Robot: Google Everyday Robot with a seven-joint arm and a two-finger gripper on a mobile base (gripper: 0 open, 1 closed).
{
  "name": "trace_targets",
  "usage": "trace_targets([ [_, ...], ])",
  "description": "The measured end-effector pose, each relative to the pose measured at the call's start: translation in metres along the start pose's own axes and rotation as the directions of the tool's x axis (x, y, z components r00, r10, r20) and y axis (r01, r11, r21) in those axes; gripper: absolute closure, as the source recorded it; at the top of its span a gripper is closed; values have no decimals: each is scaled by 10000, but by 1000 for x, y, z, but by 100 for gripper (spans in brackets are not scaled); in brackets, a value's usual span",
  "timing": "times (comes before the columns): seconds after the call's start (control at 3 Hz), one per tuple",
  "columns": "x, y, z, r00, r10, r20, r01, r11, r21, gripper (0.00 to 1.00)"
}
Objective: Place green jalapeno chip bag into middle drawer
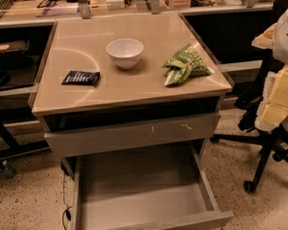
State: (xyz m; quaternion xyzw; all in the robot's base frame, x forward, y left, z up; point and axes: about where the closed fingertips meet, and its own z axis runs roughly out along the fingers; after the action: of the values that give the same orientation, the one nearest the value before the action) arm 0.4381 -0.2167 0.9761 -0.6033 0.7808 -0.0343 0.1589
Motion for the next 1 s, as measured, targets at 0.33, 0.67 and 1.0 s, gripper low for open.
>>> trace_targets([
  [0.33, 0, 0, 0, 10000, 0, -1, 0, 10000, 1, 0],
  [0.67, -7, -25, 5, 9987, -108, -507, 122, 9996, 268, 0],
  [1.0, -17, -77, 15, 9931, -166, -1159, 235, 9980, 593, 0],
])
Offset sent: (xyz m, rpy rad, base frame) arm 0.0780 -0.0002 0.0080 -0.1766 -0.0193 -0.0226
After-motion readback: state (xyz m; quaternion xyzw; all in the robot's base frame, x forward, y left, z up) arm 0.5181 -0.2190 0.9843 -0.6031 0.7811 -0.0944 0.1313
